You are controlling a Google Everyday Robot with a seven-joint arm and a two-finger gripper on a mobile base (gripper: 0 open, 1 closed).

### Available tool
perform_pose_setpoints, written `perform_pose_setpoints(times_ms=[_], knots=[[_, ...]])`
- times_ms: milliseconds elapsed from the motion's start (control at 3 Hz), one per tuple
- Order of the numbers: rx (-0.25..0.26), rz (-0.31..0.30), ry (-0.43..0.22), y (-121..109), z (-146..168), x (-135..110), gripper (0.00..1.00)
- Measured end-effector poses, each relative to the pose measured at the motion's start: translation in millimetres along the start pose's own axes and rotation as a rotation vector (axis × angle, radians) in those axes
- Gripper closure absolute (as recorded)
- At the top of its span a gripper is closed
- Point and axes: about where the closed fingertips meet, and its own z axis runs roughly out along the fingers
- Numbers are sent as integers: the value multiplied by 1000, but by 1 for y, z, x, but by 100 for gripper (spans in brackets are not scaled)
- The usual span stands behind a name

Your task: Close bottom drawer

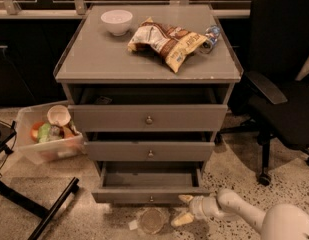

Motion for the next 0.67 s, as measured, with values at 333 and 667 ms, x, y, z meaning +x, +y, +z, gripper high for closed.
perform_pose_setpoints(times_ms=[333, 667], knots=[[59, -68, -64, -38, -2, -22, 41], [119, -98, -113, -74, -4, -43, 39]])
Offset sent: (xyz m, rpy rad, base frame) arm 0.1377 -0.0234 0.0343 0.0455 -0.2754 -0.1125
